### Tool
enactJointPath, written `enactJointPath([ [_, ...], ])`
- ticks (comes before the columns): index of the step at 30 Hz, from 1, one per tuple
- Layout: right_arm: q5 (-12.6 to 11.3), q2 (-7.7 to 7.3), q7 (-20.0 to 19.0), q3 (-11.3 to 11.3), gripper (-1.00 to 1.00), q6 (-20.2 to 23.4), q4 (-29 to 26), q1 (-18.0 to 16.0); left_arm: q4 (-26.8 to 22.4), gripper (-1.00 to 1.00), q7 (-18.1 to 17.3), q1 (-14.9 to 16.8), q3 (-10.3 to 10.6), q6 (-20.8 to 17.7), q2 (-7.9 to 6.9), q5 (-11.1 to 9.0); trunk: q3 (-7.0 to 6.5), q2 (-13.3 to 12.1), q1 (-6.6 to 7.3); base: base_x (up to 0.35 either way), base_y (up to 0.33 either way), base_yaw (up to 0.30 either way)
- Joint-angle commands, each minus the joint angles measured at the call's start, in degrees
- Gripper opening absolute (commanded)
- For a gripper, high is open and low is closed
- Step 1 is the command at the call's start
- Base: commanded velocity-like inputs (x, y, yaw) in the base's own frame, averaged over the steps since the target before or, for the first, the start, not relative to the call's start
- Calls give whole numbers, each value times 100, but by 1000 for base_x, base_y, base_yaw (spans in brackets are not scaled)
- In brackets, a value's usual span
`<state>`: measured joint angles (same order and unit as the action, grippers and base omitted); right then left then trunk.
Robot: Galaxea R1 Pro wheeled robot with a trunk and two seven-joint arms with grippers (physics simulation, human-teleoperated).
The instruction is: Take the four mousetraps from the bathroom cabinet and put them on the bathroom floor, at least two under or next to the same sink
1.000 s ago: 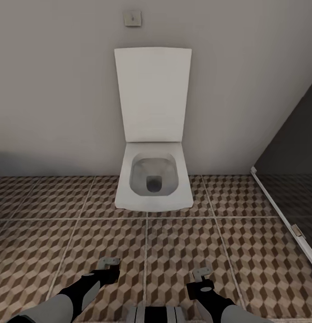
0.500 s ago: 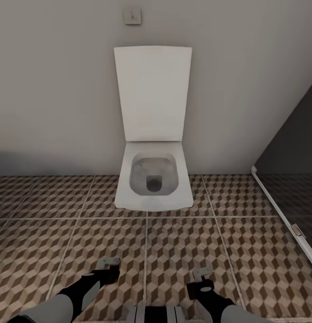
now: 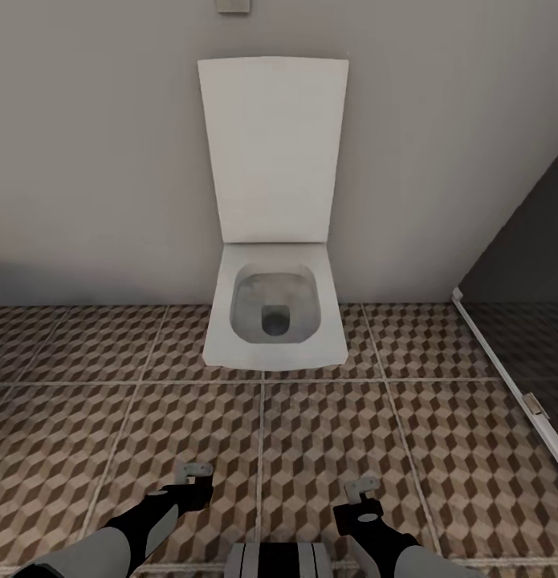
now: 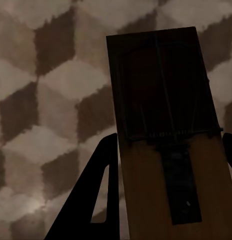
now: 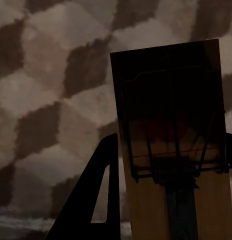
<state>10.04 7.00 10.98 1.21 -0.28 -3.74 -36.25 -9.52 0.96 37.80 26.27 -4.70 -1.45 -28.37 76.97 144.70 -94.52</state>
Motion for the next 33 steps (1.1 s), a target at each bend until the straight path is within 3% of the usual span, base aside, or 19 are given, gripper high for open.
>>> enactJointPath([
  [1, 40, 2, 18, 10, -100, -6, 5, -2, -15, -100, 30, 0, 43, -31, -5, -37, 4, 1, 1, 0, 0, 0],
  [4, 89, 3, 20, 11, -100, -10, -1, -4, -15, -100, 32, 0, 44, -31, -5, -36, 4, 1, 1, 0, 0, 0],
  [18, 130, 3, 18, 8, -100, -24, -6, -5, -14, -100, 37, 0, 45, -31, -12, -46, 314, 20, -35, 0, 0, 0],
  [25, 130, 3, 18, 10, -100, -24, -4, -3, -14, -100, 36, 0, 45, -28, -13, -46, 314, 20, -35, 0, 0, 0],
  [33, 130, 3, 18, 10, -100, -24, -7, -4, -14, -100, 36, 0, 45, -30, -13, -46, 469, 29, -53, 0, 0, 0],
])
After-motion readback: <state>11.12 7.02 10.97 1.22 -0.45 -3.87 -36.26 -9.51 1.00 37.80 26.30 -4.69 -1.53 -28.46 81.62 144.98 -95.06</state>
